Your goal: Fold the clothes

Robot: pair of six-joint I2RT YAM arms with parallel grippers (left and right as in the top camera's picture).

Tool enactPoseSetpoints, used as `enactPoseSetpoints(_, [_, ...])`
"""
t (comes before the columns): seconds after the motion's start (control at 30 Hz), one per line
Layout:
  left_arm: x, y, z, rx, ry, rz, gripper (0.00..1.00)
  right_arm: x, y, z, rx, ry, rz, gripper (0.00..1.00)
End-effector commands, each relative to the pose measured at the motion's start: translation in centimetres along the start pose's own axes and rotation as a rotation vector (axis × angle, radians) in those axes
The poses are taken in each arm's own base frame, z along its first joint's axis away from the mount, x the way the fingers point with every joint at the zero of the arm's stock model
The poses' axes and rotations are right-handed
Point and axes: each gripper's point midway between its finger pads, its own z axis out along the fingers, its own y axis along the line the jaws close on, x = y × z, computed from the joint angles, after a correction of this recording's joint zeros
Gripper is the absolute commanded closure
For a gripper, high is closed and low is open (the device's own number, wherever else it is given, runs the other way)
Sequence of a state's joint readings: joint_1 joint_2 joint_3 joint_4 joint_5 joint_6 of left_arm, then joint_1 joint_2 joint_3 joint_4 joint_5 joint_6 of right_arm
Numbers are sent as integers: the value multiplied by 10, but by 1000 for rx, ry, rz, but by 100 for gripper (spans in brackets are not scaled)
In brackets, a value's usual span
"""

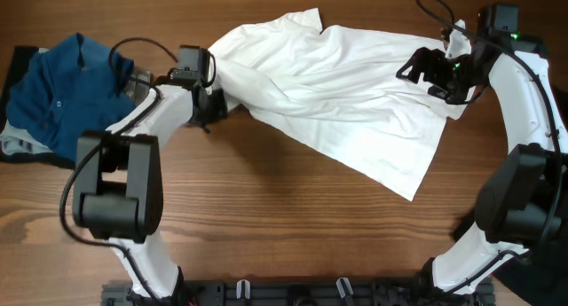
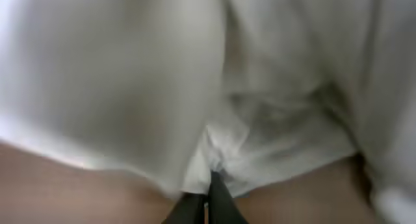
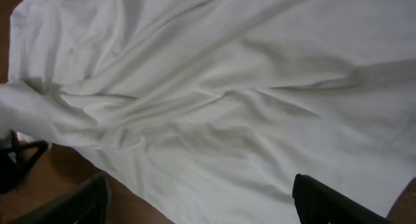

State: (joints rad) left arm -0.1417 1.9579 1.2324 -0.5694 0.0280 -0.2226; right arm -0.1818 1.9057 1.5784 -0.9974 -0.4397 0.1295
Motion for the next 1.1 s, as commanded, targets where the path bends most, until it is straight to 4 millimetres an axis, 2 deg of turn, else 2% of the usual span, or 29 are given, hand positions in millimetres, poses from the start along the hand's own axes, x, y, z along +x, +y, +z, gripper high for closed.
enactPoseSetpoints(0.0, [-21,10,-61,-17,-92,-20,96,3,-7,1,49,12,6,9])
enactPoseSetpoints(0.13, [-24,34,-117,-86,-171,-57,96,9,-9,2,60,32,16,9])
enactPoseSetpoints(0.2, [-19,42,-141,-88,-193,-75,96,12,-18,4,102,38,23,16])
enactPoseSetpoints(0.3, [-5,54,-169,-99,-198,-100,96,22,-50,9,258,57,109,18])
enactPoseSetpoints(0.37, [3,64,-179,-127,-193,-120,96,30,-53,15,261,87,121,18])
enactPoseSetpoints(0.5, [15,79,-187,-167,-169,-170,96,52,-54,30,222,149,143,17])
enactPoseSetpoints(0.63, [22,83,-186,-176,-140,-177,96,83,-57,43,197,240,178,17])
enactPoseSetpoints(0.73, [22,82,-186,-175,-140,-176,96,112,-59,52,177,322,210,25])
enactPoseSetpoints(0.77, [22,82,-186,-175,-141,-176,96,124,-58,55,161,352,222,34])
enactPoseSetpoints(0.8, [22,82,-186,-175,-142,-176,96,134,-56,58,138,381,221,39])
enactPoseSetpoints(0.87, [21,82,-186,-174,-146,-176,96,155,-53,66,105,432,215,38])
enactPoseSetpoints(1.07, [18,82,-186,-172,-156,-176,96,202,-54,76,128,543,207,39])
